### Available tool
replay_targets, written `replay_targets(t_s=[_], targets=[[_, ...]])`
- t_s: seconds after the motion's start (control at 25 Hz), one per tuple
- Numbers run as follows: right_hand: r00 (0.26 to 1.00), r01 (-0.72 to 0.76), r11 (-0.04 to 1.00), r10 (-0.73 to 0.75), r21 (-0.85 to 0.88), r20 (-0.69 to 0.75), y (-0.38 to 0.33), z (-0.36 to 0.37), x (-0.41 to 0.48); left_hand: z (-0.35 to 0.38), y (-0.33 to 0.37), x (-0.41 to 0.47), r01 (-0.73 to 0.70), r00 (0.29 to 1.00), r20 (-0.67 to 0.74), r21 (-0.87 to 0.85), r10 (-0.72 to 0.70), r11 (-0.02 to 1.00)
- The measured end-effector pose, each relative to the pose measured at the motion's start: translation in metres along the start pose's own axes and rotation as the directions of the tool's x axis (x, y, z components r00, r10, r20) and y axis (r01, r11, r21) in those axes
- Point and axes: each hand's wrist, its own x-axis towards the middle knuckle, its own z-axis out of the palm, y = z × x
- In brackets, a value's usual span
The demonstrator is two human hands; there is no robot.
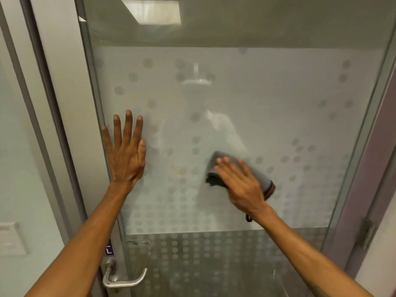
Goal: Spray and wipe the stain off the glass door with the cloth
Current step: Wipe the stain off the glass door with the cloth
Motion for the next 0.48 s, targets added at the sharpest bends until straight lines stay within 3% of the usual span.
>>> replay_targets(t_s=[0.08, 0.16, 0.24, 0.28, 0.36, 0.48], targets=[[0.964, -0.234, 0.972, 0.234, 0.014, -0.128, 0.011, -0.006, -0.002, -0.002, 0.003, -0.001, 0.003, 1.0, -0.005, -0.002, -0.003, 1.0], [0.877, -0.397, 0.902, 0.427, 0.166, -0.221, -0.002, 0.0, 0.026, -0.004, 0.005, 0.0, 0.008, 1.0, -0.008, -0.007, -0.008, 1.0], [0.796, -0.479, 0.822, 0.554, 0.308, -0.242, -0.03, 0.011, 0.064, -0.002, 0.002, 0.0, 0.003, 1.0, -0.004, -0.009, -0.003, 1.0], [0.799, -0.473, 0.812, 0.559, 0.342, -0.222, -0.046, 0.017, 0.08, -0.001, 0.001, -0.001, -0.004, 1.0, -0.006, -0.008, 0.003, 1.0], [0.887, -0.366, 0.862, 0.437, 0.35, -0.149, -0.078, 0.034, 0.094, 0.0, 0.0, -0.002, -0.014, 1.0, -0.016, -0.013, 0.013, 1.0], [0.999, -0.043, 0.943, 0.034, 0.33, 0.032, -0.113, 0.055, 0.066, 0.002, -0.003, 0.0, -0.017, 0.999, -0.027, -0.026, 0.016, 1.0]])
